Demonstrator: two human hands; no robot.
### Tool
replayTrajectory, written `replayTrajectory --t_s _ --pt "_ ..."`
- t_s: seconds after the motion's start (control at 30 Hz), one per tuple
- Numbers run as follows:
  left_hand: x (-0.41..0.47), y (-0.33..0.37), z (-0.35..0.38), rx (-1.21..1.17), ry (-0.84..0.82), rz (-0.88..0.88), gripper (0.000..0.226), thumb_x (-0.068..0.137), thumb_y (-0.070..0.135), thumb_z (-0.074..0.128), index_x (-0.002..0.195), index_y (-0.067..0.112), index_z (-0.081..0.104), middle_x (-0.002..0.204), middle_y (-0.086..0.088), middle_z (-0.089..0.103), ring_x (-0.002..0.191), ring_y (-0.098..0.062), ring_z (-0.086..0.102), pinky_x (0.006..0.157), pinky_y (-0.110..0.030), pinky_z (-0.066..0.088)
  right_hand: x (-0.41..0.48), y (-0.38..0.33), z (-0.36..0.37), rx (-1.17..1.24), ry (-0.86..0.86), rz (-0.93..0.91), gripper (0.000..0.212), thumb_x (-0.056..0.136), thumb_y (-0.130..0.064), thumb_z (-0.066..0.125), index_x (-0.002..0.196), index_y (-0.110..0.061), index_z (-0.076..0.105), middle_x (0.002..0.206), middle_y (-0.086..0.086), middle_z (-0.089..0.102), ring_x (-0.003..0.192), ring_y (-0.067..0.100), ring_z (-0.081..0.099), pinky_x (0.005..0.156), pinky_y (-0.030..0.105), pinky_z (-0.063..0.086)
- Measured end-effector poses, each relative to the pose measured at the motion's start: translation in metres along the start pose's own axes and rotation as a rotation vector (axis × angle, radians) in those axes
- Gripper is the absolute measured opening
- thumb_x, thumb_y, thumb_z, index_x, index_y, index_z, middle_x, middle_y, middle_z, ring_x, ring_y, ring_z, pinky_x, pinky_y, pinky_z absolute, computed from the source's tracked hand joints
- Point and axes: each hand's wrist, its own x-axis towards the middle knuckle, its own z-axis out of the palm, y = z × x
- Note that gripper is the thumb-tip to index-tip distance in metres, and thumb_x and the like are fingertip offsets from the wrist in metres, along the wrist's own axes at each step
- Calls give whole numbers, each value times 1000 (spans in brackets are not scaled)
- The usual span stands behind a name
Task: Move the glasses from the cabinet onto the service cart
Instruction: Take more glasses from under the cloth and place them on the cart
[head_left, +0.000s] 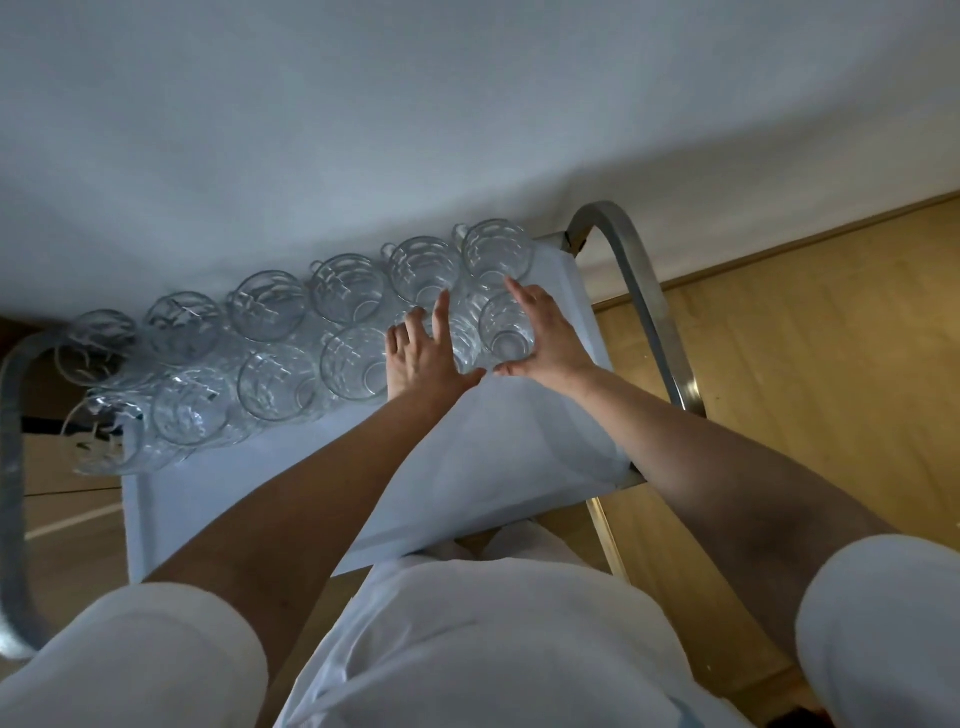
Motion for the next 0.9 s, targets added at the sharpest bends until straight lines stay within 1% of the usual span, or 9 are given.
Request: replayTrajectory --t_s 0.1,0.27,0.43,0.53,0.6,0.7,0.77,0.83,0.9 --pt "2 1 1 -28 -11 -30 118 70 62 70 151 20 -5 146 -16 25 134 -32 29 115 -39 18 0 2 2 14 -8 35 120 64 -32 87 147 -47 2 156 1 12 143 26 19 112 46 33" --pt "3 2 0 -41 -9 -47 123 68 58 75 151 19 -7 146 -15 24 136 -31 27 118 -39 15 2 0 2 12 -13 31 120 66 -28 86 146 -51 -1 155 1 7 144 27 18 111 48 34" --pt "-1 -1 3 -37 33 -13 119 69 54 75 152 18 -3 146 -16 22 139 -31 23 119 -39 9 3 -2 2 -27 -45 44 120 71 -27 82 140 -58 -11 159 3 -10 147 31 5 113 51 30" --pt "0 1 1 -48 18 -12 114 72 51 75 152 21 -2 147 -17 20 139 -33 21 119 -40 10 5 -4 2 -72 -51 64 124 71 -26 83 132 -63 -19 159 5 -8 141 37 26 109 50 36" --pt "2 3 -1 -55 13 -29 112 74 51 74 152 22 -2 148 -17 19 140 -33 19 119 -41 11 6 -2 1 -56 -53 54 126 70 -24 83 131 -65 -20 158 4 -4 138 37 30 107 50 39" --pt "1 6 1 -17 28 -72 116 72 57 72 152 20 -5 149 -17 19 141 -34 18 119 -45 9 5 2 -2 -18 -81 22 127 70 -24 83 135 -61 -18 157 3 -4 140 38 26 108 51 37" --pt "2 9 0 25 30 -101 125 67 65 71 151 20 -10 150 -18 17 141 -35 16 119 -48 8 6 3 -3 -30 -93 23 127 69 -30 84 138 -56 -20 157 5 -6 141 38 25 109 50 36" --pt "-1 9 -5 10 8 -151 131 63 71 70 150 22 -16 155 -18 7 143 -38 8 119 -49 6 7 1 -7 -67 -139 30 129 67 -42 83 139 -51 -24 158 7 -12 141 38 23 111 49 33" --pt "-5 4 -13 -24 -2 -175 129 64 71 69 150 23 -15 158 -16 -2 145 -37 1 119 -49 5 6 -3 -12 -119 -160 30 128 66 -51 80 142 -46 -23 158 8 -15 142 39 22 111 49 32"
